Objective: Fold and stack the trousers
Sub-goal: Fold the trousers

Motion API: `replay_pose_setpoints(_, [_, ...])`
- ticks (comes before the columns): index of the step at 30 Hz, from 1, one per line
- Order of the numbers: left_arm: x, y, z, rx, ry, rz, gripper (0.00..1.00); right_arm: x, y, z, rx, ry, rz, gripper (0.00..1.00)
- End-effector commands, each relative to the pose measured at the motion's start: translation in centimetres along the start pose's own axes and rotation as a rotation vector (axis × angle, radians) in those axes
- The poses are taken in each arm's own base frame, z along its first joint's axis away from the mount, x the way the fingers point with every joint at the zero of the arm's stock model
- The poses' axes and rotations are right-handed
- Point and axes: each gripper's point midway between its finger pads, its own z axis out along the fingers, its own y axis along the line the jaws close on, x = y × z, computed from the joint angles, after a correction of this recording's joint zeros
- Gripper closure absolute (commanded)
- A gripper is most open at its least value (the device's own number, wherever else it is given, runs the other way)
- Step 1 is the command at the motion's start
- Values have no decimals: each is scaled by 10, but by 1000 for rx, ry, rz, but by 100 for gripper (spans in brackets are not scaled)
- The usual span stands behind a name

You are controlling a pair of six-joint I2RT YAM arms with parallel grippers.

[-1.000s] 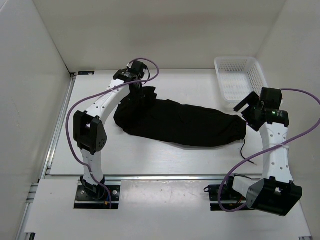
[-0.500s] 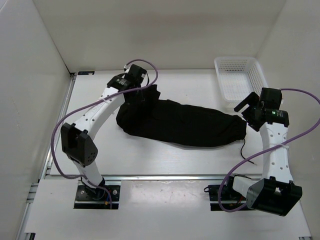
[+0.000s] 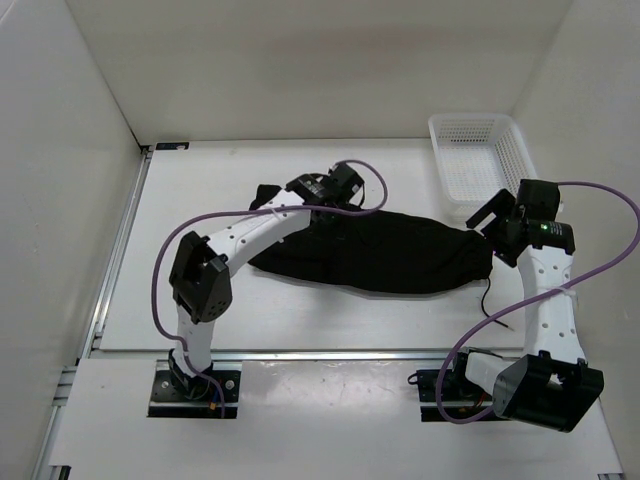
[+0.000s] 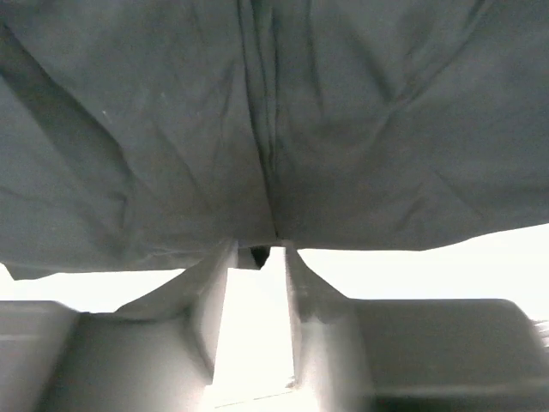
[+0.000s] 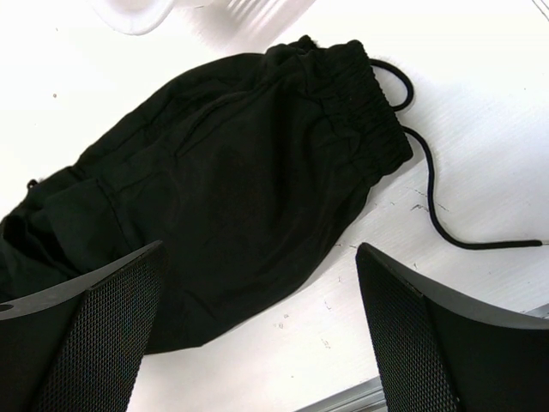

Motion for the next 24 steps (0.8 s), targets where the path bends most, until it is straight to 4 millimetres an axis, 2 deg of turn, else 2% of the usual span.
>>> replay_pose_setpoints(1, [-62, 12, -53, 39, -175, -39, 66, -4, -1, 1, -1, -24, -19, 6])
replay_pose_setpoints(2, [-64, 12, -54, 36, -171, -29, 71, -4, -1, 1, -1, -24, -19, 6])
replay_pose_setpoints(3, [-74, 13, -56, 40, -192, -41, 71, -4, -1, 1, -1, -24, -19, 6])
replay_pose_setpoints(6, [-68, 7, -39, 39, -134, -51, 52, -4, -1, 1, -1, -24, -19, 6])
replay_pose_setpoints(8, [-61, 7, -28, 22, -97, -51, 50, -3, 1, 1, -8, -19, -19, 6])
replay_pose_setpoints(9, [-60, 9, -22, 4, -92, -50, 53, -3, 1, 1, -8, -19, -19, 6])
replay_pose_setpoints(10, [-51, 22, -13, -45, -66, -68, 57, -2, 2, 1, -16, -14, -19, 6])
replay_pose_setpoints(12, [-54, 42, -19, -77, -80, -120, 67, -2, 2, 1, -16, -13, -19, 6])
replay_pose_setpoints(13, [-59, 66, -15, -78, -74, -188, 82, -1, 3, 0, -24, -8, -19, 6])
replay_pose_setpoints(14, [-63, 77, -16, -60, -76, -224, 90, -1, 3, 1, -24, -9, -30, 6])
replay_pose_setpoints(15, [-70, 88, -27, -36, -101, -259, 90, 1, 6, 0, -43, 4, -30, 6])
replay_pose_setpoints(16, [-73, 106, -27, -40, -109, -281, 90, 6, 6, 2, -47, 19, -39, 6])
replay_pose_setpoints(17, [-79, 113, -32, -53, -136, -294, 90, 7, 10, 1, -69, 22, -57, 6])
replay_pose_setpoints(18, [-80, 121, -32, -73, -142, -286, 90, 10, 12, 3, -69, 33, -64, 10])
replay_pose_setpoints(19, [-83, 118, -35, -55, -147, -265, 90, 10, 12, 3, -69, 33, -64, 13])
replay_pose_setpoints(20, [-90, 117, -37, -32, -157, -257, 85, 15, 13, 5, -72, 46, -86, 15])
replay_pose_setpoints(21, [-86, 109, -34, -10, -128, -235, 78, 17, 15, 4, -77, 49, -94, 16])
replay_pose_setpoints(22, [-81, 99, -19, 6, -84, -206, 71, 17, 15, 4, -77, 49, -94, 16])
replay_pose_setpoints(23, [-79, 77, -18, 38, -70, -158, 63, 21, 12, 9, -65, 67, -94, 16])
replay_pose_setpoints(24, [-74, 67, -12, 40, -44, -137, 44, 21, 12, 9, -65, 67, -103, 16])
